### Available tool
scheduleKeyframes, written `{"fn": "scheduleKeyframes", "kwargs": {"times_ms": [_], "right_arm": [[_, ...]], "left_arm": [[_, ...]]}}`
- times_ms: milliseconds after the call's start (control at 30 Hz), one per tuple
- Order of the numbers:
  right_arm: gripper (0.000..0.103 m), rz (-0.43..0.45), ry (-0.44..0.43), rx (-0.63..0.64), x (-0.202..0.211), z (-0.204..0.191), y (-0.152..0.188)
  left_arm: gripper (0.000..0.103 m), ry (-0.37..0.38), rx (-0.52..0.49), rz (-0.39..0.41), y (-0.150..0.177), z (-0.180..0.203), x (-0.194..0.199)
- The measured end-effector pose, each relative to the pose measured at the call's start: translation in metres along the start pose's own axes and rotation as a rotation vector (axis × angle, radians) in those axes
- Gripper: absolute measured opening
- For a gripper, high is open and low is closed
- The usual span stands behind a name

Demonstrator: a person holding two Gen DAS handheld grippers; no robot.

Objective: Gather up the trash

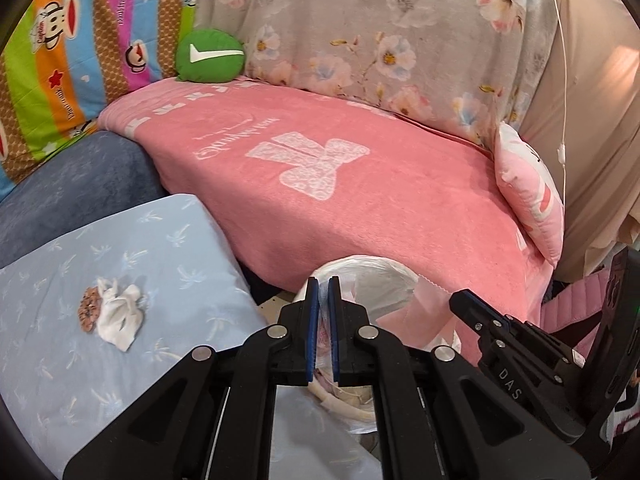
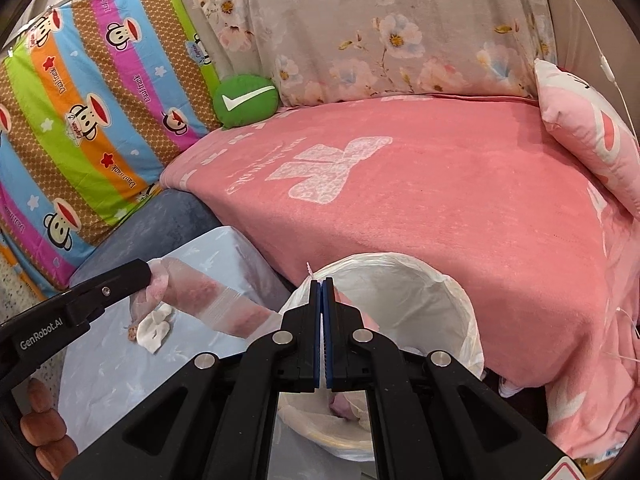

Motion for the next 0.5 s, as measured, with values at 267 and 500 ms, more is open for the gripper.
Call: {"fn": "scheduleKeyframes", "kwargs": {"times_ms": [267, 500], "right_arm": [[0.004, -0.001, 0.01, -0.012, -0.002, 0.009, 0.002], [0.016, -0.007, 0.004, -0.005, -0.001, 0.005, 0.006]], "left_arm": [[0.01, -0.006, -0.026, -0.041, 0.01, 0.013, -0.018], [0.067, -0.067, -0.046, 0.005, 0.008, 0.01, -0.011]]}}
Point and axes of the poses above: each gripper's, at about its wrist camera, not at the fingertips, and x roughly against the way its jaws point, z to its right, y to its underside, the point moved 9 cm from there along -x, roughly the way its jaws point, and after that the axes turned 12 degrees about y, right-handed, at the moved point
